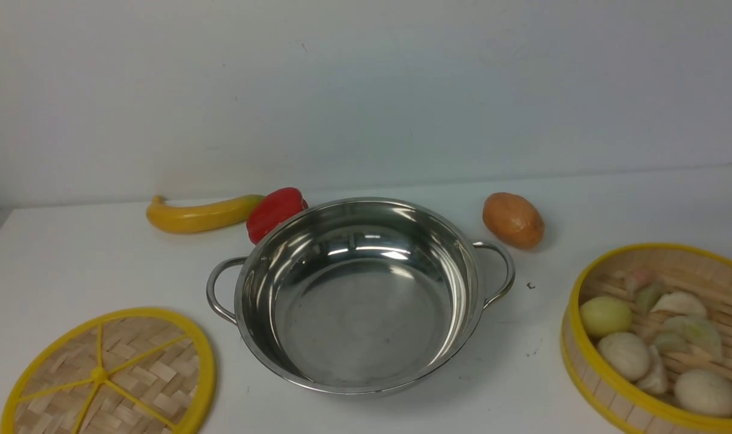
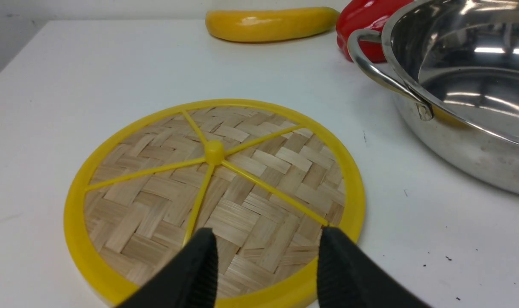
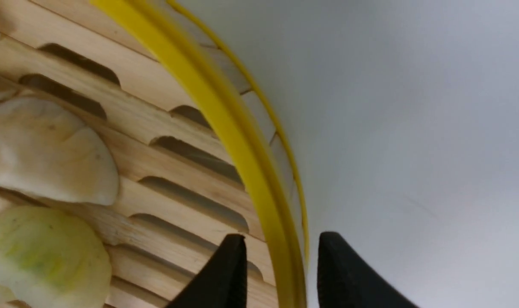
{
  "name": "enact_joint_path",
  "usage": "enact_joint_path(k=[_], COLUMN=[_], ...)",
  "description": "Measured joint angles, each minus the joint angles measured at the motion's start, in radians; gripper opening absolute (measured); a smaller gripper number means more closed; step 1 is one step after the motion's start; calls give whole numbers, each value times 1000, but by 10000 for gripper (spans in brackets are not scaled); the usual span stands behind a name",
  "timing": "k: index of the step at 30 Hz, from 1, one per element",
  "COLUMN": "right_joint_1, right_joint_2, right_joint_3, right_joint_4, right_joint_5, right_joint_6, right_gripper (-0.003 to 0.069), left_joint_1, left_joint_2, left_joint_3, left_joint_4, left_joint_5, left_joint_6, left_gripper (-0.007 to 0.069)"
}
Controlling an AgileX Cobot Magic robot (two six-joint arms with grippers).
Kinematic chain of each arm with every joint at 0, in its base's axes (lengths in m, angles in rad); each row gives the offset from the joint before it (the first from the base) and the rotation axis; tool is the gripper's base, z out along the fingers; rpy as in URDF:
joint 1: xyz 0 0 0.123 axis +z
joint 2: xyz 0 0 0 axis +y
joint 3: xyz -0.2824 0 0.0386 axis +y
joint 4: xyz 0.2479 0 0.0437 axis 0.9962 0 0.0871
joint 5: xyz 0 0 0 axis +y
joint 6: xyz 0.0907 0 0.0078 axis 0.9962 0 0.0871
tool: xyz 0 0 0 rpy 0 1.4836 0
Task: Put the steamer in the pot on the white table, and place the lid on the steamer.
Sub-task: 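Reach for and grasp the rim of the bamboo steamer holding the buns with the right gripper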
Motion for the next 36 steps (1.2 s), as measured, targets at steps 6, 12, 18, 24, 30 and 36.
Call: enact_joint_path(k=[6, 12, 18, 24, 30, 36], right_joint_1=[0, 0, 0, 0, 0, 0], right_joint_2=[39, 37, 30, 4, 4, 35], right_joint_3=[0, 0, 0, -34, -58, -59], right_joint_4=[0, -14, -21, -38, -38, -26], right_joint_5=[-5, -16, -8, 19, 49, 54], right_joint_6=[-3, -4, -4, 0, 11, 3], right_gripper=[218, 218, 218, 218, 218, 218], left_joint_1=[0, 0, 0, 0, 0, 0], left_joint_2=[0, 0, 0, 0, 0, 0], left_joint_3=[0, 0, 0, 0, 0, 0], left_joint_4=[0, 0, 0, 0, 0, 0], left_joint_5=[0, 0, 0, 0, 0, 0], left_joint_6=[0, 0, 0, 0, 0, 0], left_gripper=[311, 311, 311, 311, 311, 311])
